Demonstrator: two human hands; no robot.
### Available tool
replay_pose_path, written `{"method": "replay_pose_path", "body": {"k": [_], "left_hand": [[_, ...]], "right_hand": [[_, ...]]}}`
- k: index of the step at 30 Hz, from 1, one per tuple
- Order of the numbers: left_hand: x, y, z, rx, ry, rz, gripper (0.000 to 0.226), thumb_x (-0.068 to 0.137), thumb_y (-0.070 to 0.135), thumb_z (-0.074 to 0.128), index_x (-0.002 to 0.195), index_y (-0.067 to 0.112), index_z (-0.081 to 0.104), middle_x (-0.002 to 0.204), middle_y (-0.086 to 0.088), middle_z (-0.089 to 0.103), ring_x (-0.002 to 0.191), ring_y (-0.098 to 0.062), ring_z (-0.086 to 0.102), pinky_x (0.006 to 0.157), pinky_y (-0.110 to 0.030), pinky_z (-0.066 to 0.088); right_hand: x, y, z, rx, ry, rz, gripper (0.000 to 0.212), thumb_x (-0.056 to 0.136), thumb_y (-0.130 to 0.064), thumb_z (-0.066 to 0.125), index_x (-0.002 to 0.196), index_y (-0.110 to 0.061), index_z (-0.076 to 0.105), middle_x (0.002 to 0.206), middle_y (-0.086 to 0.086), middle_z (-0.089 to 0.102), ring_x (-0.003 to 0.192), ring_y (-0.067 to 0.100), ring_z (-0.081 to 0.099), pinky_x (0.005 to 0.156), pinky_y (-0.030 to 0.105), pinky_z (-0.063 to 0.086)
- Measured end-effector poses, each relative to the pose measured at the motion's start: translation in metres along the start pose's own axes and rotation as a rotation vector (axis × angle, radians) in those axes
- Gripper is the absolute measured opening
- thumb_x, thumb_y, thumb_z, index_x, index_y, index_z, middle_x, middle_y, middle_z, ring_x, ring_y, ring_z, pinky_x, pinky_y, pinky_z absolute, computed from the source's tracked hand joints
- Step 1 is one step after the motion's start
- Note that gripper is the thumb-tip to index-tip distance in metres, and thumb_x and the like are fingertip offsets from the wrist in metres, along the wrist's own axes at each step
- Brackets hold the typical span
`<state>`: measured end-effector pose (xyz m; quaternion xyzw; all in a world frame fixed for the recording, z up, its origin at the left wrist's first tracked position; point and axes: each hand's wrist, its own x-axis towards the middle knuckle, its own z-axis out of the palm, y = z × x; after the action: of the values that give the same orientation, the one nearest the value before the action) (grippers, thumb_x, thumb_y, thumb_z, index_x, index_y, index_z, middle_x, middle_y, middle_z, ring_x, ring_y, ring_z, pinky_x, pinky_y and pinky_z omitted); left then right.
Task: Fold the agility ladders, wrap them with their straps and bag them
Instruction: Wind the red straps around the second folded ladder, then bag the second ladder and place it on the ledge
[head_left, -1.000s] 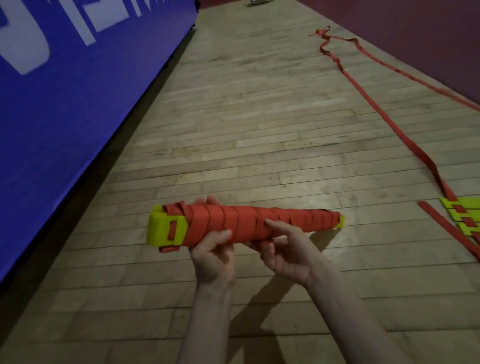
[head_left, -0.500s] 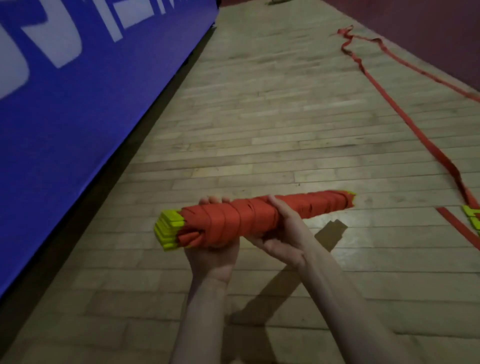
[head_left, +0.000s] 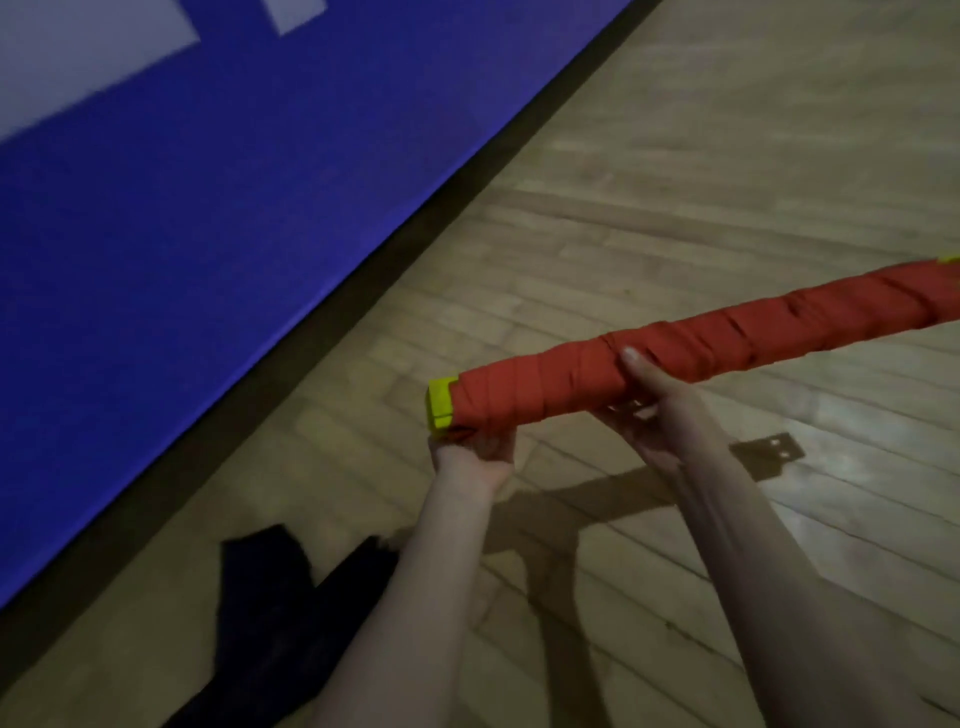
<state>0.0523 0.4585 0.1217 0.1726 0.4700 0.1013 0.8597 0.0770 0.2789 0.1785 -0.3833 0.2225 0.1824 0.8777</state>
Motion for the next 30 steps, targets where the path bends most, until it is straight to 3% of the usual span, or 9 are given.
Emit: {"method": "replay_pose_path", "body": {"k": [2,6,10,13,15,18,22,25,30], "left_hand": [[-0.009,0.013,-0.006,0.067,0.084,0.073,0.041,0.098,0.024,0.026,0.077,0.007,0.057,0.056,-0.014,0.063,0.069,-0.026,0.053,0.072,-0.037,0.048],[-0.003,0.069,-0.068,0.243,0.260,0.363,0.022,0.090,0.003,0.042,0.085,0.006,0.063,0.078,-0.011,0.059,0.071,-0.023,0.056,0.063,-0.032,0.052],[0.005,0.094,-0.130,1.142,0.494,0.624,0.022,0.088,0.004,0.050,0.096,0.014,0.068,0.095,-0.004,0.064,0.088,-0.021,0.057,0.074,-0.026,0.047],[0.013,0.086,-0.176,1.663,0.496,0.390,0.023,0.091,0.020,0.053,0.106,0.007,0.064,0.093,-0.001,0.059,0.085,-0.020,0.056,0.066,-0.024,0.044],[0.022,0.071,-0.199,1.746,0.481,0.216,0.048,0.088,0.043,0.060,0.118,0.006,0.058,0.102,-0.005,0.060,0.090,-0.021,0.059,0.068,-0.026,0.050],[0.027,0.050,-0.211,1.886,0.511,0.235,0.075,0.079,0.059,0.062,0.133,0.011,0.040,0.126,-0.007,0.049,0.113,-0.026,0.051,0.075,-0.032,0.048],[0.027,0.055,-0.199,1.739,0.505,0.321,0.016,0.091,0.018,0.054,0.106,0.017,0.062,0.105,-0.005,0.060,0.087,-0.020,0.057,0.073,-0.030,0.053],[0.028,0.078,-0.190,1.445,0.521,0.388,0.028,0.091,0.017,0.062,0.118,0.010,0.064,0.119,-0.011,0.062,0.097,-0.025,0.062,0.086,-0.034,0.055],[0.008,0.106,-0.168,1.192,0.490,0.455,0.040,0.079,0.019,0.078,0.113,0.003,0.066,0.098,-0.007,0.065,0.079,-0.017,0.065,0.063,-0.022,0.056]], "right_hand": [[0.007,0.021,0.008,-0.020,-0.030,0.012,0.004,0.092,-0.006,0.059,0.091,-0.010,0.059,0.093,0.007,0.060,0.088,0.017,0.061,0.086,0.048,0.056],[0.020,0.079,0.022,-0.098,-0.091,0.084,0.016,0.089,-0.007,0.063,0.106,-0.009,0.061,0.100,0.005,0.066,0.093,0.017,0.065,0.078,0.039,0.060],[0.026,0.122,0.018,-0.188,-0.078,0.096,0.045,0.085,-0.006,0.068,0.128,-0.001,0.055,0.101,0.005,0.070,0.086,0.013,0.072,0.070,0.033,0.060],[0.027,0.141,0.013,-0.220,-0.056,0.074,0.049,0.081,-0.003,0.072,0.127,-0.002,0.056,0.106,0.006,0.070,0.091,0.018,0.072,0.070,0.034,0.059],[0.029,0.150,0.008,-0.240,-0.038,0.084,0.050,0.080,-0.003,0.073,0.126,-0.002,0.054,0.114,0.010,0.068,0.101,0.024,0.068,0.079,0.040,0.059],[0.031,0.156,0.001,-0.276,-0.034,0.082,0.051,0.079,-0.005,0.075,0.125,-0.003,0.054,0.120,0.012,0.066,0.109,0.028,0.065,0.088,0.047,0.055],[0.035,0.156,-0.004,-0.297,-0.024,0.061,0.048,0.077,-0.005,0.076,0.121,-0.004,0.058,0.118,0.012,0.068,0.108,0.028,0.066,0.092,0.048,0.053],[0.038,0.151,-0.004,-0.313,-0.044,0.040,0.050,0.077,-0.004,0.075,0.124,0.000,0.057,0.119,0.014,0.068,0.107,0.028,0.067,0.090,0.044,0.054],[0.035,0.146,0.001,-0.323,-0.072,0.017,0.038,0.078,0.000,0.073,0.114,-0.004,0.061,0.113,0.013,0.070,0.105,0.028,0.068,0.090,0.044,0.054]]}}
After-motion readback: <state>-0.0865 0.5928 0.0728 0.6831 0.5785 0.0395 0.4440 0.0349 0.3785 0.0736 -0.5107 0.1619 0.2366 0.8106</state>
